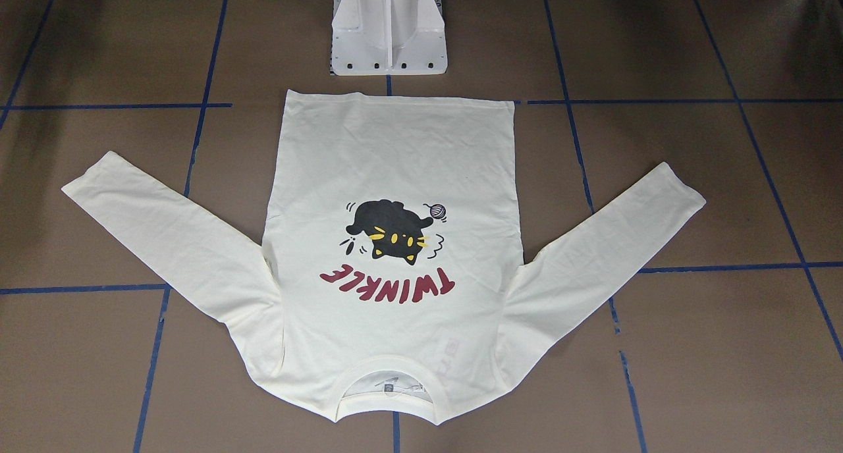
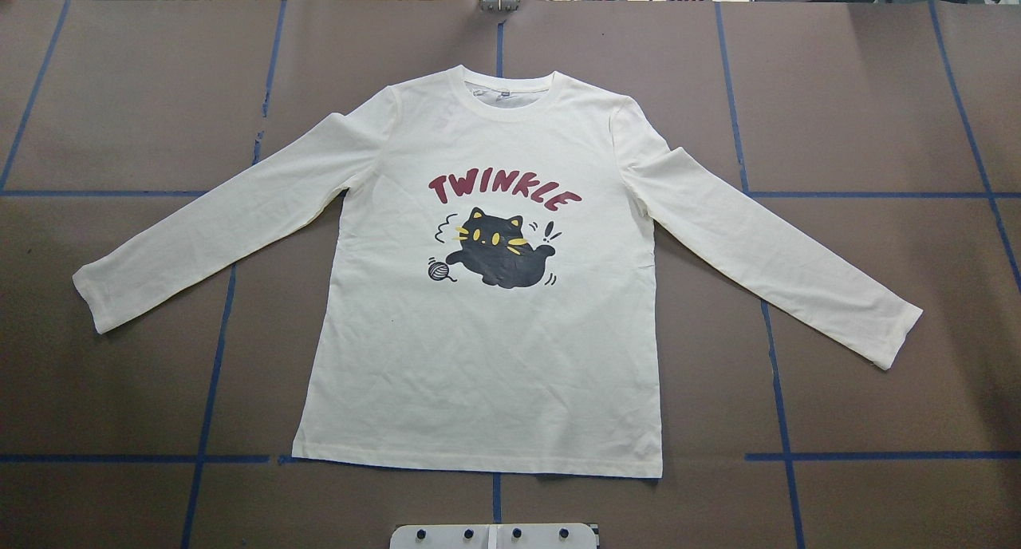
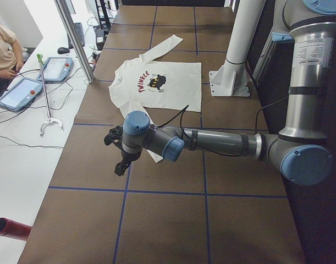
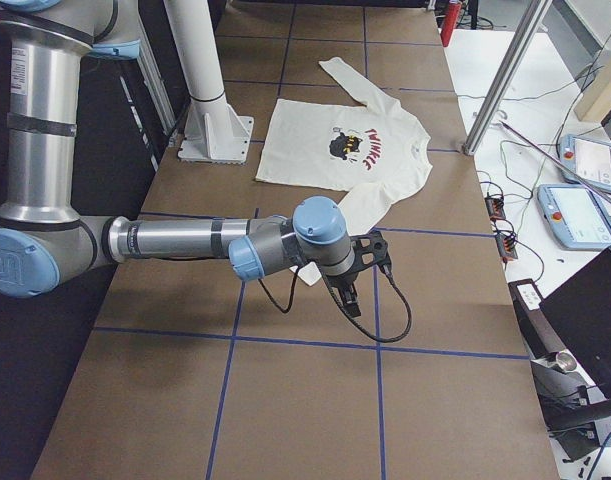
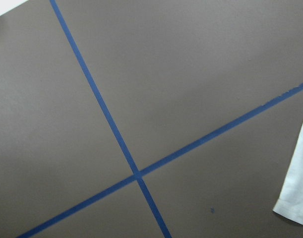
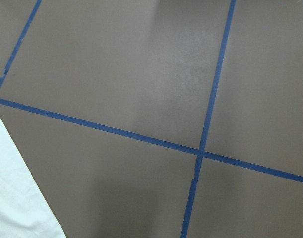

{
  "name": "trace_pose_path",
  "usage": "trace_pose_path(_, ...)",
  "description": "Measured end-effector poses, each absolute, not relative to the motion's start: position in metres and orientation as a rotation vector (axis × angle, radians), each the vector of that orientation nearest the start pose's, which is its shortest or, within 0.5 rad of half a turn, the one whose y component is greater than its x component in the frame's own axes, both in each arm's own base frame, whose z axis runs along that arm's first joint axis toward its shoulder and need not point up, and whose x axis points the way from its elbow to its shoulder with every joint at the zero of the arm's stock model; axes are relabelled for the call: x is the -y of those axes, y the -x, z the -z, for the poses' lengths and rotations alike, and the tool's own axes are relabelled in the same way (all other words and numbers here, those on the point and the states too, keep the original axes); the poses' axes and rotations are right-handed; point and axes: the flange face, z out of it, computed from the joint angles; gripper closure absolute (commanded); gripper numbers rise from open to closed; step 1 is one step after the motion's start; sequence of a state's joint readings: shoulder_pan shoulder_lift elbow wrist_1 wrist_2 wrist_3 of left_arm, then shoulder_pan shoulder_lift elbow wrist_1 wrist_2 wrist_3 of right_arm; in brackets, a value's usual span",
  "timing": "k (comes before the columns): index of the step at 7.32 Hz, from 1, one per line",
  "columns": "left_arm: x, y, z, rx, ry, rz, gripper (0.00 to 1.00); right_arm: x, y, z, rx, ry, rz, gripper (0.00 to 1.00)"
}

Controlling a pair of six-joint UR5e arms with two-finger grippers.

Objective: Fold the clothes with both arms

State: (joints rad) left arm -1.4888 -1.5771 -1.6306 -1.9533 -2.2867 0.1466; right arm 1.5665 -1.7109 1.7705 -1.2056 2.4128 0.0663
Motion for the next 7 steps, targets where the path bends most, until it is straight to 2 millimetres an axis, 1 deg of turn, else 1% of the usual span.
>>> trace_pose_path(1,0.521,0.026,-0.584,-0.691,-0.461,-0.376,0.00,0.452,-0.045,-0.572,0.885,-0.371,0.089,0.00)
trace_pose_path(2,0.522,0.026,-0.583,-0.690,-0.465,-0.377,0.00,0.453,-0.017,-0.563,0.931,-0.353,0.027,0.01)
trace_pose_path(3,0.522,0.026,-0.582,-0.690,-0.467,-0.377,0.00,0.452,0.024,-0.556,0.960,-0.326,-0.031,0.06)
trace_pose_path(4,0.522,0.026,-0.581,-0.690,-0.469,-0.377,0.00,0.445,0.069,-0.556,0.958,-0.294,-0.072,0.12)
trace_pose_path(5,0.523,0.026,-0.580,-0.690,-0.471,-0.378,0.00,0.432,0.107,-0.562,0.943,-0.268,-0.099,0.19)
trace_pose_path(6,0.523,0.026,-0.580,-0.690,-0.472,-0.378,0.00,0.412,0.140,-0.571,0.935,-0.252,-0.126,0.29)
trace_pose_path(7,0.523,0.026,-0.579,-0.691,-0.473,-0.379,0.00,0.390,0.166,-0.582,0.923,-0.243,-0.149,0.37)
